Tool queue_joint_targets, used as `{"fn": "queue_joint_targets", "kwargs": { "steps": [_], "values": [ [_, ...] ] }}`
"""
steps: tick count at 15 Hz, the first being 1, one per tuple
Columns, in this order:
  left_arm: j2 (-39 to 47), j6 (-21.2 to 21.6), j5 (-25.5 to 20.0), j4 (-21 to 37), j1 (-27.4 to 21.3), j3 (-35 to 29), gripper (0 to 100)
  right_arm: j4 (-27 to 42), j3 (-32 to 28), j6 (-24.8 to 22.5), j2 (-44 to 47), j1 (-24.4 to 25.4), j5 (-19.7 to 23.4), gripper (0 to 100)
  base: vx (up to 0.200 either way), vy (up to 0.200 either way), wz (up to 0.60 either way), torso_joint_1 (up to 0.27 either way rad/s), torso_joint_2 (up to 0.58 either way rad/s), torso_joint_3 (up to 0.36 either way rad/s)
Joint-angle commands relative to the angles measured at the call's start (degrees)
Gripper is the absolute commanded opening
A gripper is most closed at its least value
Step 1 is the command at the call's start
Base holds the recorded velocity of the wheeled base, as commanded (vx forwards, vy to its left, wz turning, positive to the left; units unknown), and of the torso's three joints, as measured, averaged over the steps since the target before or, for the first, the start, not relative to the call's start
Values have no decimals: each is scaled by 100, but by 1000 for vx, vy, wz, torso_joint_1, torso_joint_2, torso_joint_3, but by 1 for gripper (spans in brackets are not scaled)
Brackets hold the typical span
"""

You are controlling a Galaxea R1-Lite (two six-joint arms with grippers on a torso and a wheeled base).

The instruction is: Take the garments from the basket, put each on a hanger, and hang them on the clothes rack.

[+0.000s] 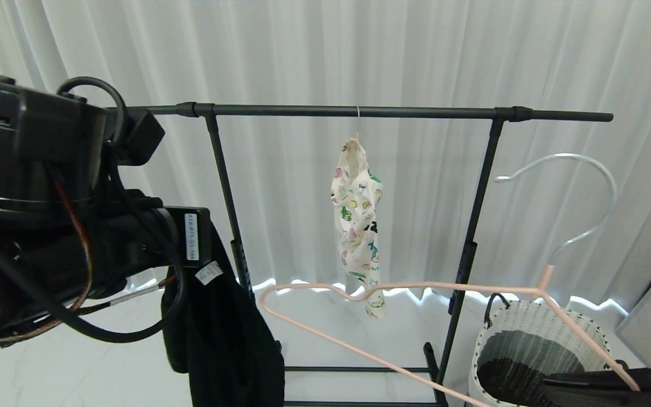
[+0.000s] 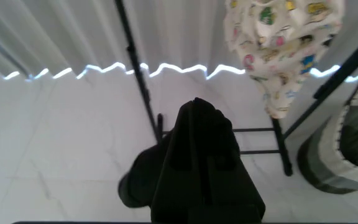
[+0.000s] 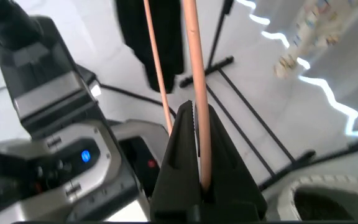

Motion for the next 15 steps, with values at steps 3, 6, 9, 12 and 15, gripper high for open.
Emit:
{"fn": "queue_joint_targets", "kwargs": {
  "steps": [3, 6, 9, 12, 15],
  "values": [
    [360, -17, 10, -18, -97, -215, 0, -915, -128, 115, 1290, 304, -10, 0, 0, 0, 0, 0, 0, 0],
    [342, -17, 19, -18, -97, -286, 0, -1091, -366, 177, 1668, 269, -168, 0, 0, 0, 0, 0, 0, 0],
    [334, -8, 19, -18, -97, -347, 0, -1671, -419, 493, 1993, 269, -432, 0, 0, 0, 0, 0, 0, 0],
    [351, -8, 28, -18, -106, -356, 0, -1732, -533, 502, 2063, 296, -432, 0, 0, 0, 0, 0, 0, 0],
    [334, 0, 28, -18, -115, -365, 0, -1732, -568, 502, 2072, 340, -441, 0, 0, 0, 0, 0, 0, 0]
  ]
}}
